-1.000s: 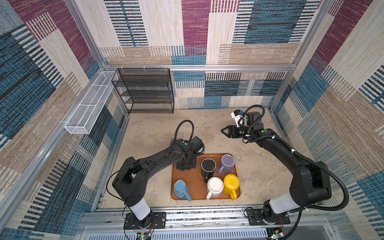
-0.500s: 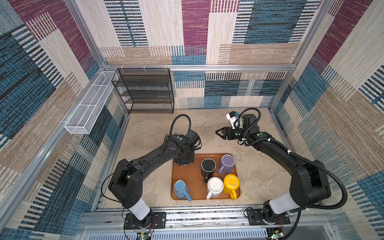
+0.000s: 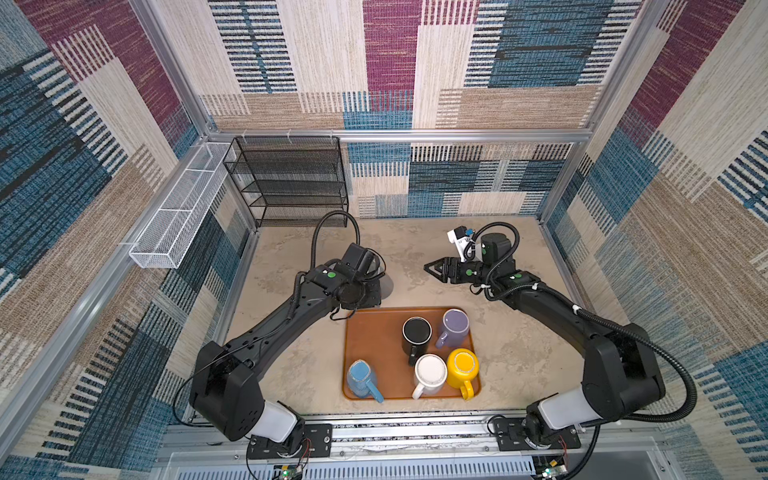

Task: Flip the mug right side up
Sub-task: 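Carry the grey mug up off the tray while the right gripper moves toward it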

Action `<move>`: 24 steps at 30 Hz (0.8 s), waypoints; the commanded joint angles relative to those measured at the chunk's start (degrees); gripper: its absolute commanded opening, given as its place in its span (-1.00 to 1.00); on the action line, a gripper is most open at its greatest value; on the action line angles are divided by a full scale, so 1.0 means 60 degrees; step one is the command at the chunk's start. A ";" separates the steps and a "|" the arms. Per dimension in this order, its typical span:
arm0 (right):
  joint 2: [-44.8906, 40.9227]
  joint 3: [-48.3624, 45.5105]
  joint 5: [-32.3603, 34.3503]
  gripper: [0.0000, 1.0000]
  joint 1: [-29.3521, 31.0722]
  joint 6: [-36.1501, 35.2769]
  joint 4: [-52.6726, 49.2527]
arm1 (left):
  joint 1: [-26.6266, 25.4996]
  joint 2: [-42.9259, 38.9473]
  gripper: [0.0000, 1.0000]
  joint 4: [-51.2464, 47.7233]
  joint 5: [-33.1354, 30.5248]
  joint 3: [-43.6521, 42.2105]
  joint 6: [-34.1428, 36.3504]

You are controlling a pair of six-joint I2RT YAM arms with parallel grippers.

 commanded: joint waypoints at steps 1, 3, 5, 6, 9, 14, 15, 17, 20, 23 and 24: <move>-0.0112 -0.0080 -0.0616 0.28 0.0064 0.0581 0.0978 | 0.0122 -0.0268 -1.00 0.1666 0.0537 0.0084 0.0462; -0.0169 -0.0101 -0.0703 0.28 0.0081 0.0682 0.1146 | 0.0228 -0.0397 -1.00 0.2055 0.0713 0.0043 0.0548; -0.0186 -0.0090 -0.0745 0.28 0.0113 0.0711 0.1205 | 0.0355 -0.0525 -1.00 0.2470 0.0844 -0.0052 0.0618; -0.0209 -0.0097 -0.0780 0.28 0.0117 0.0726 0.1247 | 0.0437 -0.0605 -1.00 0.2735 0.1006 -0.0126 0.0647; -0.0266 -0.0110 -0.0866 0.27 0.0128 0.0813 0.1385 | 0.0676 -0.0798 -1.00 0.3531 0.1680 -0.0284 0.0705; -0.0362 -0.0227 -0.1327 0.25 0.0175 0.1266 0.2108 | 0.0968 -0.1179 -1.00 0.4388 0.2741 -0.0343 0.0733; -0.0398 -0.0244 -0.1435 0.24 0.0196 0.1358 0.2284 | 0.1004 -0.1272 -1.00 0.4527 0.2856 -0.0387 0.0789; -0.0406 -0.0245 -0.1576 0.24 0.0271 0.1518 0.2579 | 0.1067 -0.1385 -1.00 0.4821 0.3062 -0.0521 0.0839; -0.0378 -0.0340 -0.2032 0.23 0.0361 0.1947 0.3370 | 0.1098 -0.1557 -1.00 0.5397 0.3433 -0.0699 0.0729; -0.0352 -0.0520 -0.2384 0.21 0.0440 0.2561 0.4391 | 0.1087 -0.1768 -1.00 0.6148 0.3725 -0.0988 0.0477; -0.0341 -0.0551 -0.2448 0.20 0.0473 0.2726 0.4684 | 0.1090 -0.1871 -1.00 0.6525 0.3839 -0.1153 0.0397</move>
